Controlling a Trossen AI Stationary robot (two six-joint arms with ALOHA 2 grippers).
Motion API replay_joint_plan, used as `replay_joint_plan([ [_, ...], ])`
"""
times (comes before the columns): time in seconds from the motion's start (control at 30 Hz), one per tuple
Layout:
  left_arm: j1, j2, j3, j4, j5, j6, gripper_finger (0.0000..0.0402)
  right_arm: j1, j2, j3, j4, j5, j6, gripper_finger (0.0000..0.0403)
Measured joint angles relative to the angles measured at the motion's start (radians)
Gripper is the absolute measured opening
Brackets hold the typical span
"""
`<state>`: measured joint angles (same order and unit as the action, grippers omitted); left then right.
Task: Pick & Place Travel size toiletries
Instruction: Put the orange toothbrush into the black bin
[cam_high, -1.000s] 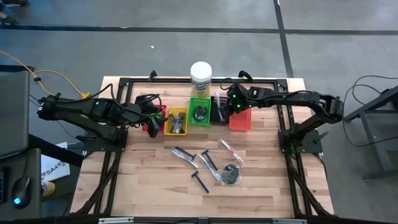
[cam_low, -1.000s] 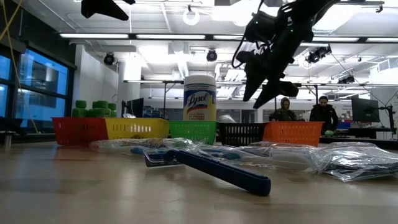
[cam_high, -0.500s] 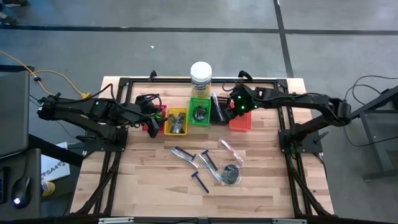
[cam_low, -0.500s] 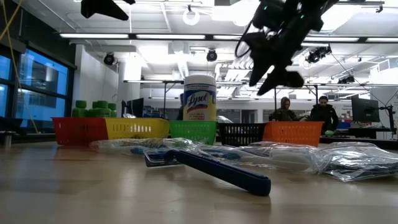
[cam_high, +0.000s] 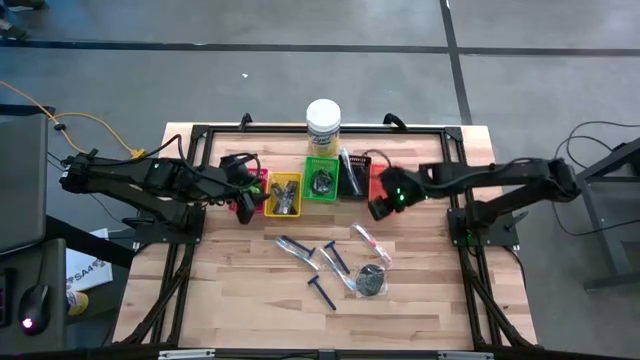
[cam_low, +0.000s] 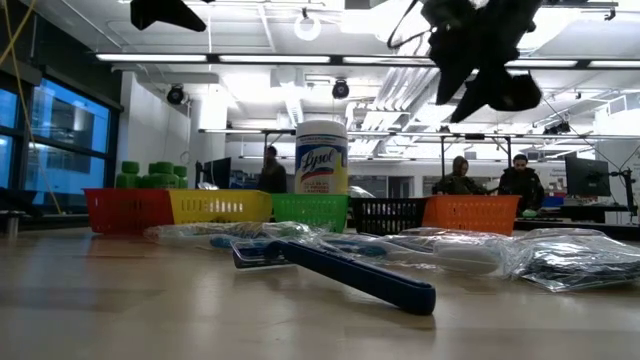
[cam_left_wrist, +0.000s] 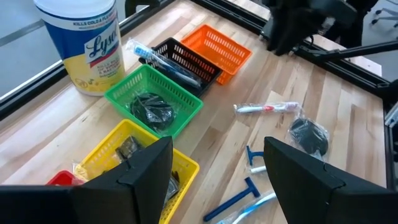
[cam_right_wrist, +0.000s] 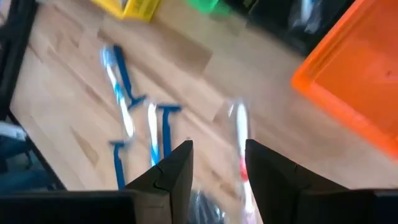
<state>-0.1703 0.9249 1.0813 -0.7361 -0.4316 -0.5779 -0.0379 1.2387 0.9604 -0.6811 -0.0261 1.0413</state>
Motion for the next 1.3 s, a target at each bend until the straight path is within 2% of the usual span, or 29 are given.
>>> replay_joint_plan([
  [0.23, 0.000, 0.000, 0.000, -0.049, 0.015, 0.002, 0.0241, 0.182, 0.029, 0.000, -0.005, 0.125, 0.035, 0.0136],
  [0.43, 0.000, 0.000, 0.000, -0.053, 0.025, 0.006, 0.0241, 0.269, 0.106, 0.000, -0.002, 0.208, -0.048, 0.0136],
  [0.6, 0.000, 0.000, 0.000, -0.053, 0.025, 0.021, 0.0241, 0.305, 0.197, -0.001, 0.005, 0.196, -0.068, 0.0136],
  [0.8, 0.000, -0.055, -0.022, -0.053, 0.002, 0.047, 0.0241, 0.311, 0.253, -0.001, 0.024, 0.117, -0.047, 0.0136],
  [1.07, 0.000, -0.233, -0.192, 0.020, -0.008, 0.046, 0.0241, 0.307, 0.257, -0.001, 0.072, 0.101, -0.051, 0.0136],
  [1.3, 0.000, -0.426, -0.468, 0.273, 0.003, 0.051, 0.0241, 0.307, 0.257, -0.001, 0.070, 0.094, -0.061, 0.0136],
])
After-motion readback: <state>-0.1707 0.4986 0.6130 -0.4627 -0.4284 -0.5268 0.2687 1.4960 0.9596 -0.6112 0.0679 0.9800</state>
